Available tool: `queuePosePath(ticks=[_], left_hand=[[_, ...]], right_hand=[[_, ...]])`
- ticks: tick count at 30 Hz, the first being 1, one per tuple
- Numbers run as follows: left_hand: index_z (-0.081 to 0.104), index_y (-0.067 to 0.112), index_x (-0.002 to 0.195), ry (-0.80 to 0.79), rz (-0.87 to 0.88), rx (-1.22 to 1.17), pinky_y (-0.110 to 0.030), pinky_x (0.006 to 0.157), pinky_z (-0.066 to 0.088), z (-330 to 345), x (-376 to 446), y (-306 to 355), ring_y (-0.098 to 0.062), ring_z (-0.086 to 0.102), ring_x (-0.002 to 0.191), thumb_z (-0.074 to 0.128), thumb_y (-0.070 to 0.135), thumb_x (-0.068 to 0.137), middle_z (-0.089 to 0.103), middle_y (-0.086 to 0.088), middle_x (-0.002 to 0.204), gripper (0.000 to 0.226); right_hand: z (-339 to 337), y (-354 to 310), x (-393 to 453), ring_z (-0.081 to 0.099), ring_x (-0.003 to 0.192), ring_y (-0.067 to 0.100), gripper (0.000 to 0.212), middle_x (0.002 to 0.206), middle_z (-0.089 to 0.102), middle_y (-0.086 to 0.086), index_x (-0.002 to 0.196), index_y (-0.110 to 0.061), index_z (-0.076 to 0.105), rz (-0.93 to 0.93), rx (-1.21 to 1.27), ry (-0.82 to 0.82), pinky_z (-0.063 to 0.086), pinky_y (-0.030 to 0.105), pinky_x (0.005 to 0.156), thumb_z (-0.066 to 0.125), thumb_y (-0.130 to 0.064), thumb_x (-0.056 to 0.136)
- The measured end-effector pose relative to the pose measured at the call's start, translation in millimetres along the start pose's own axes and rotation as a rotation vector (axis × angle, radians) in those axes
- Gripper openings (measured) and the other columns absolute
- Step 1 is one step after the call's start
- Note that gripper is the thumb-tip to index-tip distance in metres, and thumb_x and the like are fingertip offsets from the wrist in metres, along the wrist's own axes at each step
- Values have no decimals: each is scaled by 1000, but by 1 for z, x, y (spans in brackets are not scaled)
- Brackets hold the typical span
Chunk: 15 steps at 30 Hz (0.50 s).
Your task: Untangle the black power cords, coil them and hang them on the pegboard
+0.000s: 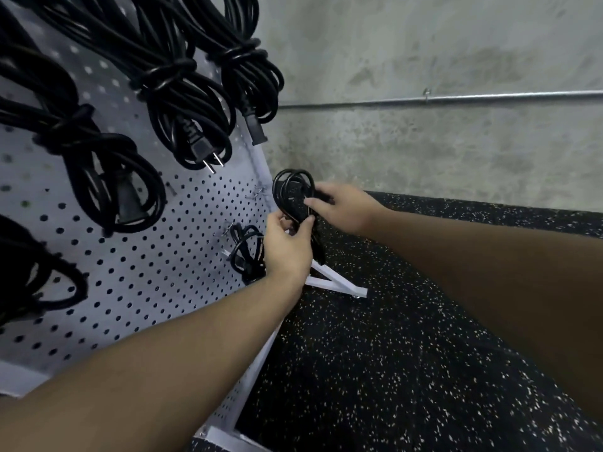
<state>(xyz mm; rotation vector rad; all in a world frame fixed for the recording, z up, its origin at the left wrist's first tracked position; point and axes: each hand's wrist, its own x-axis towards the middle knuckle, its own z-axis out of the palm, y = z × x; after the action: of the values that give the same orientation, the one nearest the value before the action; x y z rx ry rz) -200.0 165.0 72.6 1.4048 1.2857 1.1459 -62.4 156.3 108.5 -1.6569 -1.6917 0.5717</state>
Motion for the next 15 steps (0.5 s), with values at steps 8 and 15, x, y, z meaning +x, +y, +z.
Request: queuePosePath(ticks=[8,15], left_hand=[[46,17,133,104,-104,184,-39,88,55,8,17,-20,-19,60,92,62,31,101,49,16,89,38],[49,24,140,0,-114,267,-42,92,57,-2,8,-23,-25,67,105,62,24,98,67,0,115,44]], right_hand=[[29,9,34,57,121,26,36,134,64,6,140,-20,56,84,-94,-161,44,35,98,45,-29,107],[20,0,10,46,139,27,57,155,46,7,157,-16,33,189,-133,-210,36,29,107,50,-34,106]])
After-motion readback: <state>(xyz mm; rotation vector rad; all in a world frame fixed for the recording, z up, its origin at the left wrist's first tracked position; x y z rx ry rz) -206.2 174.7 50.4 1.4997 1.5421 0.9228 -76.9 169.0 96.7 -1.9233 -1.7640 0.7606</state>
